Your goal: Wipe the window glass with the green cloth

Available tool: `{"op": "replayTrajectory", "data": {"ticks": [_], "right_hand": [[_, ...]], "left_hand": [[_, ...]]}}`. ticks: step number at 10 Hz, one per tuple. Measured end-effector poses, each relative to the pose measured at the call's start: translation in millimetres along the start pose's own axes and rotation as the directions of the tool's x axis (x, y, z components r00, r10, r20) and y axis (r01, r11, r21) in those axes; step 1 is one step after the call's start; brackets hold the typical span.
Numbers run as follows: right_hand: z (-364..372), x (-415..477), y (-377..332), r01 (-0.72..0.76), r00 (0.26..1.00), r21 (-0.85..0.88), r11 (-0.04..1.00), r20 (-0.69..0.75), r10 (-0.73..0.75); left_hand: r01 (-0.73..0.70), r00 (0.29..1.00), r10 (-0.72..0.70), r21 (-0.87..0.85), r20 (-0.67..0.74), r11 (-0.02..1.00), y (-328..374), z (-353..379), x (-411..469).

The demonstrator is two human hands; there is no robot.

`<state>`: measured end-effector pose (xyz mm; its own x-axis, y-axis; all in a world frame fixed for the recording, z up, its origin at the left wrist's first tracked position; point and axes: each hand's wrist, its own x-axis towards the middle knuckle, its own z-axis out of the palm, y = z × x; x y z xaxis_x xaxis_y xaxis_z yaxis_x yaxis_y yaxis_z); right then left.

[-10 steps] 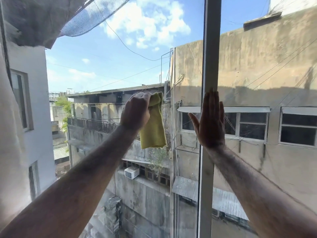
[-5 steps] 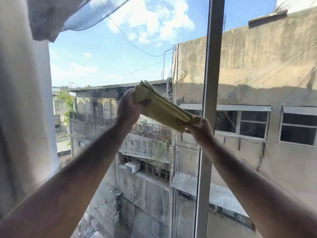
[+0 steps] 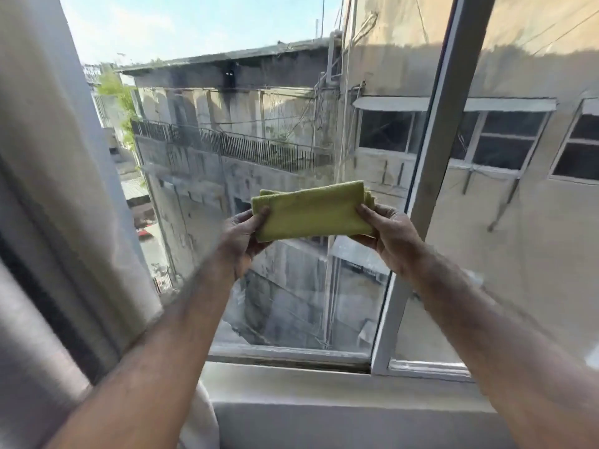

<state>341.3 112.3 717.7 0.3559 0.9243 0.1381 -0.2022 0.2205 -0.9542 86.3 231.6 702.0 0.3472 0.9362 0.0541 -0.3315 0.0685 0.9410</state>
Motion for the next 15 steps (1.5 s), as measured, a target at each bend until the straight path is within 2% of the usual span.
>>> {"op": "replayTrajectory", "data": {"ticks": [2, 4, 5, 7, 8, 9, 10, 11, 12, 13, 14, 15], "right_hand": [[-51.4, -42.8, 157.5, -0.281, 0.959, -0.070, 0.957, -0.068, 0.277], [-88.7, -97.5, 306.7, -0.500, 0.860, -0.101, 0.860, -0.176, 0.479], [-110.2, -136.8, 384.4, -0.621, 0.774, -0.104, 0.777, -0.239, 0.586], [-159.8, -221.7, 524.1, -0.792, 0.610, -0.165, 0.588, -0.264, 0.747], [-176.1, -263.9, 584.1, -0.847, 0.528, -0.238, 0.475, -0.282, 0.801], [-186.0, -301.6, 636.1, -0.874, 0.474, -0.302, 0.380, -0.359, 0.804], [-192.1, -328.3, 676.2, -0.883, 0.450, -0.347, 0.317, -0.426, 0.785], [-194.6, -344.5, 705.3, -0.865, 0.449, -0.443, 0.234, -0.478, 0.755], [-194.0, -350.4, 722.6, -0.783, 0.505, -0.607, 0.139, -0.488, 0.712], [-185.0, -343.7, 723.3, -0.601, 0.548, -0.796, -0.079, -0.482, 0.684], [-177.0, -331.7, 717.0, -0.402, 0.644, -0.903, -0.149, -0.395, 0.656], [-172.3, -310.5, 697.5, -0.178, 0.730, -0.974, -0.138, -0.225, 0.645]], "left_hand": [[0.248, 0.969, -0.245, 0.166, -0.038, 0.954, -152.6, -61.1, -23.4], [0.471, 0.881, -0.469, 0.250, -0.071, 0.846, -295.7, -125.7, -71.1], [0.599, 0.798, -0.590, 0.277, -0.124, 0.752, -376.2, -163.5, -110.6], [0.783, 0.591, -0.777, 0.388, -0.218, 0.487, -519.5, -219.5, -191.7], [0.808, 0.538, -0.785, 0.451, -0.307, 0.378, -574.0, -233.3, -229.9], [0.816, 0.516, -0.778, 0.484, -0.359, 0.317, -620.6, -246.5, -259.7], [0.784, 0.525, -0.763, 0.564, -0.378, 0.259, -656.5, -257.6, -276.9], [0.656, 0.574, -0.727, 0.743, -0.377, 0.132, -687.3, -264.5, -287.8], [0.513, 0.609, -0.708, 0.859, -0.357, 0.008, -708.3, -262.1, -296.6], [0.453, 0.660, -0.642, 0.889, -0.390, -0.074, -714.0, -254.8, -300.0], [0.415, 0.717, -0.578, 0.905, -0.390, -0.095, -709.8, -249.0, -296.1], [0.224, 0.775, -0.563, 0.957, -0.289, -0.183, -692.5, -239.0, -281.0]]}}
